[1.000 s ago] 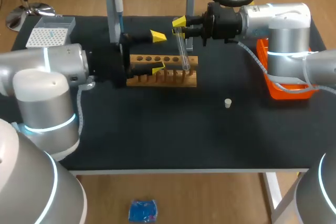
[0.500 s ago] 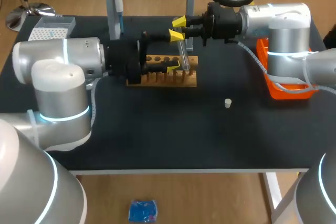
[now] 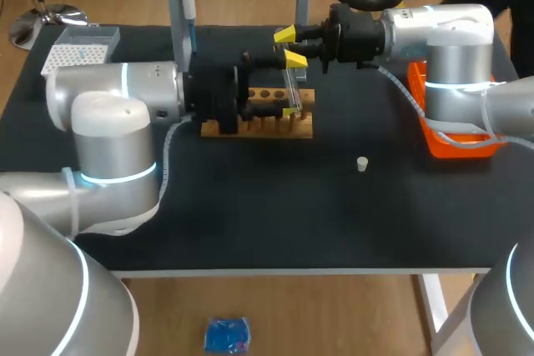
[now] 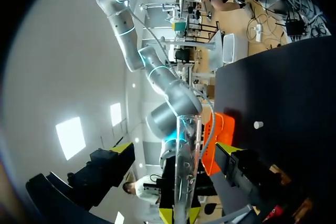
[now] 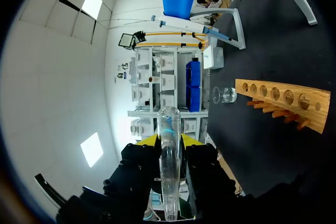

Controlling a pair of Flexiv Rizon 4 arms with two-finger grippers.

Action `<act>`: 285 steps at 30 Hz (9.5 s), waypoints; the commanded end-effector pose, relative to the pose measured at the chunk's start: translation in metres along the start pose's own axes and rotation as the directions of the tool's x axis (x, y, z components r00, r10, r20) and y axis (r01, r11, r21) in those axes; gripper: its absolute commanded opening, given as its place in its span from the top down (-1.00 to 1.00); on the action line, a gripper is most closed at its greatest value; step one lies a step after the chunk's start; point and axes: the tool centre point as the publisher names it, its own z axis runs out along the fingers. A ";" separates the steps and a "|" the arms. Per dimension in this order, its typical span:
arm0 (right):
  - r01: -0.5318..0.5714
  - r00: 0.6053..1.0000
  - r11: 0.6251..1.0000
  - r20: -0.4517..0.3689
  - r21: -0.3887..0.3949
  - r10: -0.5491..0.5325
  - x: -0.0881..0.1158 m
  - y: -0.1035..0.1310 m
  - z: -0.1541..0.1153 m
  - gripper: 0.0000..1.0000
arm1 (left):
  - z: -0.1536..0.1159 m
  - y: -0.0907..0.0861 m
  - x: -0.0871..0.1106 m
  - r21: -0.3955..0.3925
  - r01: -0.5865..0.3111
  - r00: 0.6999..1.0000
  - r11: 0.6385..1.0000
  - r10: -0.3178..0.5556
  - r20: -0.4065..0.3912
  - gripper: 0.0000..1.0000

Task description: Invert the test tube, pick up the pipette, mount the tip to pipette, aspirate from beaker and dispense into the tube, eject the tip, return the pipette, and cap with the stopper.

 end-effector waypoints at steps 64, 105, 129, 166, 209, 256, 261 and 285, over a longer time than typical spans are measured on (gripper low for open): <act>0.000 1.000 1.000 0.004 0.000 0.000 0.001 0.000 0.000 -1.00 | 0.007 0.001 0.005 0.107 -0.046 0.998 0.993 0.050 -0.030 1.00; 0.883 0.457 0.462 0.076 0.085 -0.886 -0.001 -0.013 -0.110 -1.00 | 0.007 0.001 0.005 0.107 -0.046 0.998 0.993 0.050 -0.030 1.00; 0.936 -0.044 -0.018 0.065 0.350 -0.997 -0.077 0.001 -0.115 -1.00 | 0.007 0.001 0.005 0.107 -0.046 0.998 0.993 0.050 -0.030 1.00; 0.927 -0.097 -0.082 0.024 0.366 -0.995 -0.105 -0.003 -0.125 -1.00 | 0.007 0.001 0.005 0.107 -0.046 0.998 0.993 0.050 -0.030 1.00; 0.927 -0.097 -0.082 0.024 0.366 -0.995 -0.105 -0.003 -0.125 -1.00 | -0.006 0.035 -0.036 0.149 0.543 0.837 0.827 -0.547 -0.010 1.00; 0.927 -0.097 -0.082 0.024 0.366 -0.995 -0.105 -0.003 -0.125 -1.00 | -0.007 0.042 -0.051 -0.024 0.850 0.527 0.527 -0.848 0.061 1.00; 0.927 -0.097 -0.082 0.024 0.366 -0.995 -0.105 -0.003 -0.125 -1.00 | -0.010 0.049 -0.046 -0.022 0.885 0.466 0.466 -0.880 0.094 1.00; 0.927 -0.097 -0.082 0.024 0.366 -0.995 -0.105 -0.003 -0.125 -1.00 | -0.017 0.099 -0.025 0.071 0.975 0.197 0.211 -0.966 0.168 1.00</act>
